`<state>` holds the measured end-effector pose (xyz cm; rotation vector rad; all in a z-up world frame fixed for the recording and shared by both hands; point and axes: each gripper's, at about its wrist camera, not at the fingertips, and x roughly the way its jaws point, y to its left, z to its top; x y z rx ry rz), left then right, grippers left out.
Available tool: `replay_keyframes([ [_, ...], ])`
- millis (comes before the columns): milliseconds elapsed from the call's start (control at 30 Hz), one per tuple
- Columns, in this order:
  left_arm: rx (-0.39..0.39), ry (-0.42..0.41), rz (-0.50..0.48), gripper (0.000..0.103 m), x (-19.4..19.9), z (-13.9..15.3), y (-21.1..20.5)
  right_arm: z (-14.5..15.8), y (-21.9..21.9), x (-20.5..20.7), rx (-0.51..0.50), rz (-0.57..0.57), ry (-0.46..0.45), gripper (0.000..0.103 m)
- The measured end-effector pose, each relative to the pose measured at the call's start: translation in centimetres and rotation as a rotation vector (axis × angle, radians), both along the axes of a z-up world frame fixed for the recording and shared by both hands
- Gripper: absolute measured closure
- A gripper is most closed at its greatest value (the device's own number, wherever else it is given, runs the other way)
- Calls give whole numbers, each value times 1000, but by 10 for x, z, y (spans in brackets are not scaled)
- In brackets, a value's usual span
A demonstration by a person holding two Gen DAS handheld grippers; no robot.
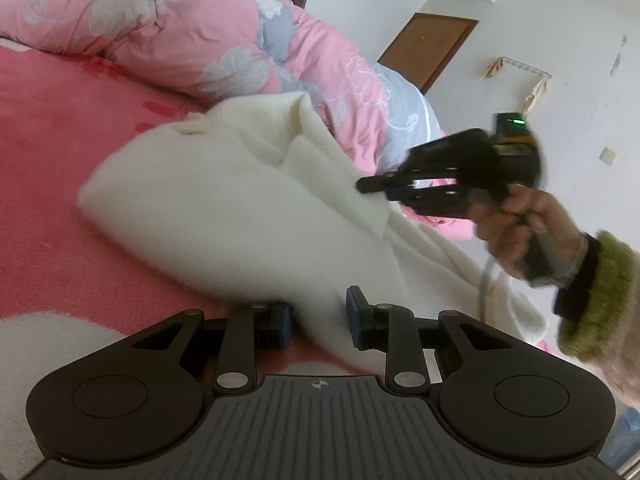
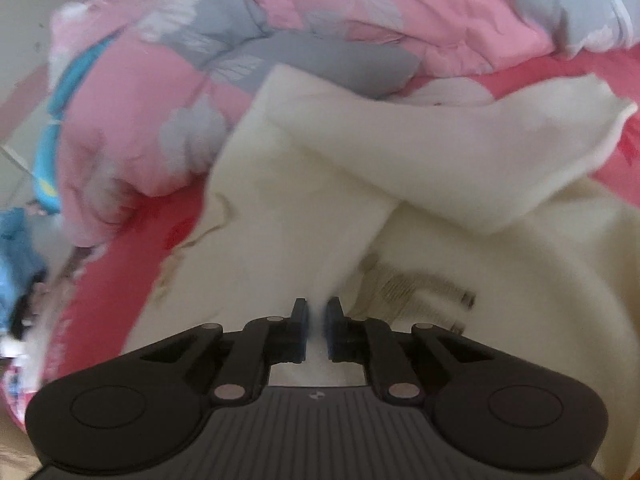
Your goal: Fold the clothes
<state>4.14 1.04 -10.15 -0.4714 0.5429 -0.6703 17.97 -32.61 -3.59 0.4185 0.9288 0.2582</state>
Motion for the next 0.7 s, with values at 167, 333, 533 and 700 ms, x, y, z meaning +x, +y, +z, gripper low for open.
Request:
replay_keyframes([
  [167, -38, 23, -3, 77, -1, 0, 6, 19, 10, -61, 87, 98, -48, 95],
  [333, -24, 47, -10, 76, -15, 6, 20, 40, 29, -133, 241, 199, -89, 95],
  [533, 26, 61, -33, 73, -48, 12, 35, 74, 64, -179, 417, 351, -196, 95],
  [700, 32, 72, -33, 65, -73, 16, 36, 69, 97, -163, 474, 396, -211, 95],
])
